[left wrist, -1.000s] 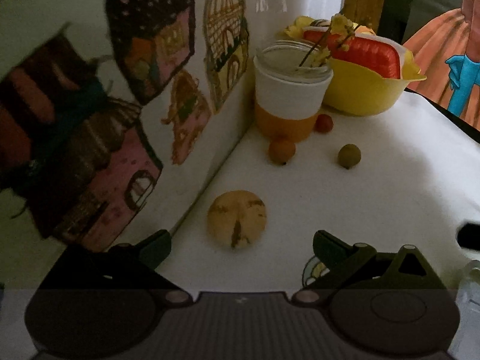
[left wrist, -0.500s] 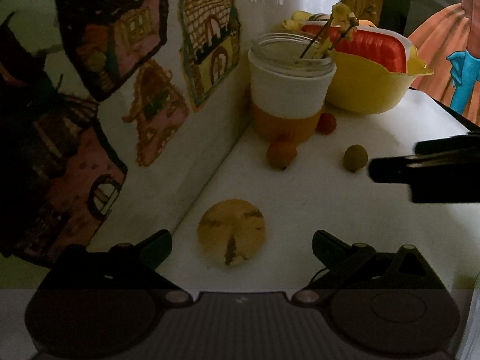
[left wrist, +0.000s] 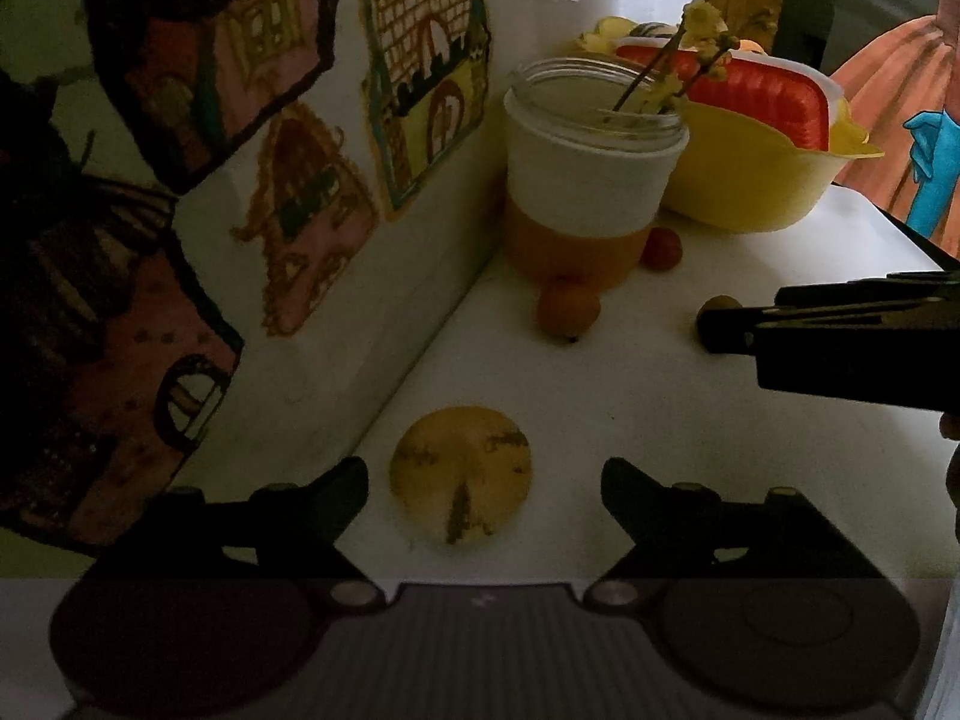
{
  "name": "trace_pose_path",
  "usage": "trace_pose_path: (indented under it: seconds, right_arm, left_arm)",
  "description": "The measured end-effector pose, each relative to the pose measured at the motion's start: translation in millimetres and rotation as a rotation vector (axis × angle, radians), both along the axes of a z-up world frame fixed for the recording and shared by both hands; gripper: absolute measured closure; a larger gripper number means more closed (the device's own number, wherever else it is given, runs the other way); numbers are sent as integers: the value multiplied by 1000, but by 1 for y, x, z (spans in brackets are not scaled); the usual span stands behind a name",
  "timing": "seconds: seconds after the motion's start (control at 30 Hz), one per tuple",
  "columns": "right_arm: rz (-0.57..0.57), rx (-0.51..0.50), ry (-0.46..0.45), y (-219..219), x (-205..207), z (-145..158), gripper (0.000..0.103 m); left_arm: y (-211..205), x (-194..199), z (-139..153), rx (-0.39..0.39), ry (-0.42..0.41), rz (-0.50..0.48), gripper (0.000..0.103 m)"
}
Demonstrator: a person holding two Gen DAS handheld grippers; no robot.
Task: Organize fruits
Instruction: 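Close the left tool on the tan round fruit while the right tool closes on the brown nut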
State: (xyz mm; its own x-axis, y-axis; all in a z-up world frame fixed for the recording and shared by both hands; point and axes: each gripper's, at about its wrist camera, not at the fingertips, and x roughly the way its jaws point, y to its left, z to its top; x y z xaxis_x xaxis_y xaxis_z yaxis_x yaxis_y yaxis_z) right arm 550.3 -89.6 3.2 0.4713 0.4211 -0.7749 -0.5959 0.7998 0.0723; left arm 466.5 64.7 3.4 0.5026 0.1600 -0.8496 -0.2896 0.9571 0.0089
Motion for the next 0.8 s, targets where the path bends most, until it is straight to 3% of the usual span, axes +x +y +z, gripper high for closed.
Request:
trace_pose_path:
  seconds: [0.33,0.6,0.8]
  right_arm:
    - [6,2,1,9,1,-7,60]
    - [-1,-15,8,15,4,-18,72]
    - [-3,-8,20,15,4,-20,72]
  left_arm:
    - [1,10,-11,-4,11,14,30]
    - [0,14,-13,-18,21,17,33]
    - [-2,17,-14,15,25,36,47]
